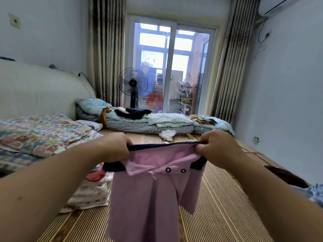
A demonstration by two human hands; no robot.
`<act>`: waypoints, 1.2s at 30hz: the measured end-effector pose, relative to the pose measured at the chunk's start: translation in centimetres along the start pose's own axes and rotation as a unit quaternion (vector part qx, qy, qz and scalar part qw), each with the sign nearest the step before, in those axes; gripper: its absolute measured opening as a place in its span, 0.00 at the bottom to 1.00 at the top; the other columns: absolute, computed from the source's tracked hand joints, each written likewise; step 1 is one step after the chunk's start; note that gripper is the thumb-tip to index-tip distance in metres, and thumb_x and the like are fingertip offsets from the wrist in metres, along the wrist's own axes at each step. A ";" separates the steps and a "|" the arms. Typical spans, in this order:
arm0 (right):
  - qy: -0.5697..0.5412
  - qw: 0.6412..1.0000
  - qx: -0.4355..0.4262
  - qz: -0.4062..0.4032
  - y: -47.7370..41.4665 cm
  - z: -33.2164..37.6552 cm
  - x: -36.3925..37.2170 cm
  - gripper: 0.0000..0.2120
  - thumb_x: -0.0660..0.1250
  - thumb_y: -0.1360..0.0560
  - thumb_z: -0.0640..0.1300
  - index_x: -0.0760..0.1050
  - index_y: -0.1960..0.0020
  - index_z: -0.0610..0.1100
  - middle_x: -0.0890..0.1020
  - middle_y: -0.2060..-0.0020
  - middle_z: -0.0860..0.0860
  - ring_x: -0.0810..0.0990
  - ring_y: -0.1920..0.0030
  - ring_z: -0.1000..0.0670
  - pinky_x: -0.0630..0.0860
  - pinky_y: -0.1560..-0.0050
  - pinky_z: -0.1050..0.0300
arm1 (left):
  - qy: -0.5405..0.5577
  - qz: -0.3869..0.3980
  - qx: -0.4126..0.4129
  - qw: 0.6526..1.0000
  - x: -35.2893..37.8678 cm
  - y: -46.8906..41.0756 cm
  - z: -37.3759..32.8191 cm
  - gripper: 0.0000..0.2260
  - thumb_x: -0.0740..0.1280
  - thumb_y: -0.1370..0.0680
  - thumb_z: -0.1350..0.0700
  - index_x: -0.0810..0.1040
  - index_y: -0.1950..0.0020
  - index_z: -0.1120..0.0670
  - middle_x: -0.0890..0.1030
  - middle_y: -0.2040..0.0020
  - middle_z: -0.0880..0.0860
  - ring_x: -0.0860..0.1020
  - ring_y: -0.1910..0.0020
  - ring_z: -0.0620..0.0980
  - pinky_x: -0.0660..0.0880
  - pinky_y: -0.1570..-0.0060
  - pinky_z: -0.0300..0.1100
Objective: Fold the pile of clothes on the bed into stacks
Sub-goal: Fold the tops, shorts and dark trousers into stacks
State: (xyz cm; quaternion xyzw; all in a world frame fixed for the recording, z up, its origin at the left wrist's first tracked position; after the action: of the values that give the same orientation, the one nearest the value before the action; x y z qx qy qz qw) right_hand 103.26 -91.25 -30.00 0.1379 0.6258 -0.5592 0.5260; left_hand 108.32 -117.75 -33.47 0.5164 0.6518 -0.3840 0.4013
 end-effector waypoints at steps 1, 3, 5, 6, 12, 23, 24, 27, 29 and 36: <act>-0.023 0.999 0.027 -0.013 -0.1 -0.2 -0.2 0.09 0.68 0.31 0.47 0.76 0.67 0.44 0.77 0.68 0.50 0.74 0.65 0.50 0.64 0.68 0.58 | -0.059 -0.063 -0.004 0.996 -0.7 0.0 -0.2 0.08 0.67 0.31 0.60 0.83 0.58 0.50 0.79 0.67 0.48 0.77 0.65 0.45 0.69 0.70 0.35; -0.122 0.988 0.089 -0.024 -0.1 -0.8 -0.4 0.09 0.66 0.31 0.43 0.74 0.68 0.40 0.77 0.70 0.47 0.74 0.67 0.49 0.67 0.68 0.55 | -0.014 -0.105 0.002 0.994 -0.7 -0.3 -0.2 0.07 0.65 0.29 0.61 0.80 0.64 0.51 0.78 0.68 0.48 0.75 0.66 0.46 0.68 0.69 0.36; -0.300 0.944 0.137 -0.001 0.3 -0.9 0.0 0.08 0.64 0.30 0.40 0.73 0.67 0.39 0.76 0.67 0.42 0.73 0.64 0.45 0.69 0.62 0.48 | 0.142 -0.092 0.040 0.985 -0.5 -0.2 -0.2 0.13 0.62 0.27 0.66 0.77 0.68 0.52 0.76 0.69 0.47 0.74 0.67 0.46 0.68 0.70 0.35; -0.370 0.917 0.148 0.014 0.5 -0.8 0.3 0.07 0.63 0.30 0.39 0.72 0.66 0.41 0.74 0.67 0.42 0.71 0.63 0.44 0.68 0.60 0.46 | 0.214 -0.085 0.059 0.971 -0.3 0.1 -0.3 0.17 0.61 0.27 0.69 0.77 0.71 0.52 0.75 0.71 0.46 0.73 0.68 0.45 0.67 0.72 0.32; -0.325 0.940 0.105 0.004 1.1 -1.4 -0.2 0.05 0.61 0.23 0.45 0.75 0.53 0.46 0.79 0.58 0.48 0.76 0.57 0.49 0.72 0.54 0.52 | 0.352 -0.062 0.083 0.930 0.2 0.9 -1.2 0.13 0.65 0.30 0.62 0.67 0.73 0.54 0.69 0.73 0.49 0.67 0.75 0.42 0.63 0.76 0.31; -0.156 0.986 -0.041 0.048 3.4 -2.2 -3.7 0.21 0.70 0.46 0.68 0.78 0.67 0.52 0.79 0.71 0.60 0.77 0.68 0.62 0.70 0.70 0.72 | 0.199 0.195 0.131 0.951 -0.4 4.3 -1.3 0.10 0.75 0.36 0.56 0.82 0.59 0.60 0.82 0.62 0.53 0.80 0.62 0.48 0.76 0.59 0.40; -0.152 0.986 -0.045 0.043 3.5 -2.4 -3.8 0.20 0.72 0.45 0.66 0.79 0.67 0.50 0.79 0.71 0.56 0.77 0.68 0.61 0.70 0.70 0.72 | 0.224 0.194 0.136 0.945 -0.5 4.5 -1.2 0.02 0.73 0.30 0.63 0.83 0.62 0.58 0.83 0.63 0.52 0.80 0.63 0.46 0.76 0.61 0.37; -0.133 0.989 -0.052 0.031 3.6 -2.7 -4.0 0.17 0.75 0.41 0.60 0.77 0.65 0.48 0.77 0.72 0.52 0.75 0.70 0.57 0.68 0.73 0.68 | 0.282 0.169 0.149 0.933 -0.5 4.7 -0.7 0.10 0.65 0.24 0.69 0.83 0.59 0.57 0.84 0.62 0.51 0.81 0.62 0.43 0.76 0.63 0.32; -0.112 0.992 -0.054 0.025 3.6 -2.8 -3.9 0.17 0.75 0.38 0.59 0.74 0.66 0.48 0.76 0.71 0.52 0.73 0.71 0.56 0.66 0.72 0.65 | 0.310 0.117 0.158 0.930 -0.6 4.9 -0.9 0.07 0.67 0.25 0.64 0.83 0.57 0.56 0.84 0.60 0.52 0.81 0.61 0.45 0.78 0.62 0.35; -0.103 0.994 -0.027 0.009 4.0 -4.3 -3.6 0.16 0.75 0.35 0.56 0.72 0.66 0.48 0.76 0.70 0.51 0.73 0.68 0.53 0.66 0.71 0.59 | 0.395 0.126 0.118 0.902 -0.9 5.8 -1.5 0.41 0.75 0.45 0.31 0.74 0.50 0.64 0.77 0.59 0.61 0.76 0.64 0.55 0.74 0.70 0.39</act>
State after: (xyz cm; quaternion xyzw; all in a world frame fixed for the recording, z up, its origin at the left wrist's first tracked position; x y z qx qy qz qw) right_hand 105.59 -84.74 -30.02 0.0712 0.5819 -0.5488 0.5960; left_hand 113.96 -115.74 -32.55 0.7470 0.6364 -0.1690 0.0917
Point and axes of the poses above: each hand's wrist, its own y-axis away from the middle knuckle, its own x-axis out of the palm, z = x × y, the point moved 6 cm from there along -y, towards the middle knuckle
